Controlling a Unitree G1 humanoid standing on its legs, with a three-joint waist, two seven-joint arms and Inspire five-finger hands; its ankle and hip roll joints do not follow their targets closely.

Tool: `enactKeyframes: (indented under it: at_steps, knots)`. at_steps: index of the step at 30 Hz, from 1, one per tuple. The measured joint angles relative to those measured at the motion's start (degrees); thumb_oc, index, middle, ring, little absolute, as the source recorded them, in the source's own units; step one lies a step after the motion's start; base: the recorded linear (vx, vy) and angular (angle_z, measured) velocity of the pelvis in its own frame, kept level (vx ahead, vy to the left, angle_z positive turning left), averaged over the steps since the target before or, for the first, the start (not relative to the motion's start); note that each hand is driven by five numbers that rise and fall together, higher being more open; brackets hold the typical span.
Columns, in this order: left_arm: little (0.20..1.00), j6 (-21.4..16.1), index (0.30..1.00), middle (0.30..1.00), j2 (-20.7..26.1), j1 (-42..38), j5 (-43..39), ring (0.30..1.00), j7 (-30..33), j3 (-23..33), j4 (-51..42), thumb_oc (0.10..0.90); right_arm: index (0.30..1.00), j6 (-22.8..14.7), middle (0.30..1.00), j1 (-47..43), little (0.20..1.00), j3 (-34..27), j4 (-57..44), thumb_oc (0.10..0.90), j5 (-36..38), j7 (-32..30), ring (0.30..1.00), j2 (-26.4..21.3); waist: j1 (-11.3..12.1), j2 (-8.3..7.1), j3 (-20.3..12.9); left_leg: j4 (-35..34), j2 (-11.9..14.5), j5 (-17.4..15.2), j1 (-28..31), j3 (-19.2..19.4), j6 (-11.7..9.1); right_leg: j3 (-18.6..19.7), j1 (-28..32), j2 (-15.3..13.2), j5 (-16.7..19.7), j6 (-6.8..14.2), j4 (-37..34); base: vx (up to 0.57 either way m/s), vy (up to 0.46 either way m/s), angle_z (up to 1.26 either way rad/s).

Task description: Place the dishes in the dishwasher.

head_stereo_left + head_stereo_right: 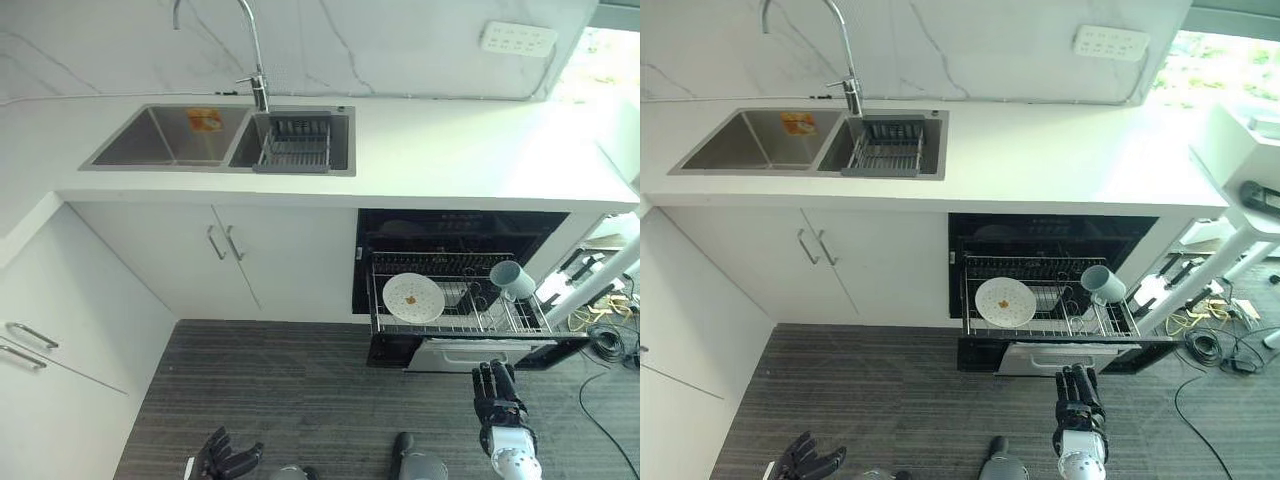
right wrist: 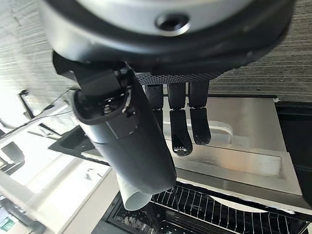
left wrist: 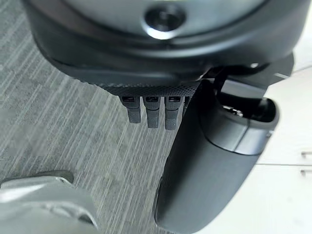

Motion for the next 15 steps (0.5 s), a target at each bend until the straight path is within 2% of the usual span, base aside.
enactKeyframes:
  at_steps: [3, 9, 12, 15]
  knots:
    - [0.900, 0.01, 0.900, 0.900, 0.13, -0.02, 0.04, 0.900, -0.10, 0.01, 0.49, 0.800, 0.300, 1.79, 0.300, 0.00, 0.300, -0.72, 0.23, 0.400, 1.12, 0.12, 0.300, -1.37, 0.72, -0.07, -0.14, -0.19, -0.17, -0.38, 0.45, -0.89, -0.57, -0.76, 0.78, -0.28, -0.68, -0.11, 0.44, 0.05, -0.031, 0.15]
    - [0.900, 0.39, 0.900, 0.900, 0.21, 0.50, 0.12, 0.900, -0.13, 0.01, 0.48, 0.800, 0.300, 5.05, 0.300, -1.42, 0.300, -0.73, 0.30, 0.400, 1.05, -0.77, 0.300, -3.09, 1.43, -0.04, -0.28, -0.19, -0.69, -0.50, 1.16, -2.55, -0.32, -2.15, 2.42, -1.04, -1.47, 0.20, 1.13, 0.05, -0.020, 0.13]
    - [0.900, 0.44, 0.900, 0.900, 0.32, 0.37, 0.57, 0.900, -0.12, 0.01, 0.55, 0.800, 0.300, 5.45, 0.300, -1.69, 0.300, -1.08, 0.32, 0.400, 1.07, -1.53, 0.300, -3.29, 2.56, -0.10, -0.39, -0.06, -1.10, -0.77, 1.20, -3.00, 0.24, -2.43, 2.49, -1.64, -1.81, 0.29, 1.93, 0.06, -0.014, 0.11]
    - [0.900, 0.50, 0.900, 0.900, 0.51, 0.28, 0.72, 0.900, -0.13, 0.00, 1.35, 0.800, 0.300, 5.60, 0.300, -1.88, 0.300, -1.31, 1.39, 0.400, 1.06, -1.95, 0.300, -3.69, 2.51, -0.17, -0.43, 0.10, -1.40, -0.79, 1.15, -3.90, 0.31, -3.38, 3.15, -1.98, -1.89, 0.36, 1.91, 0.05, -0.009, 0.15]
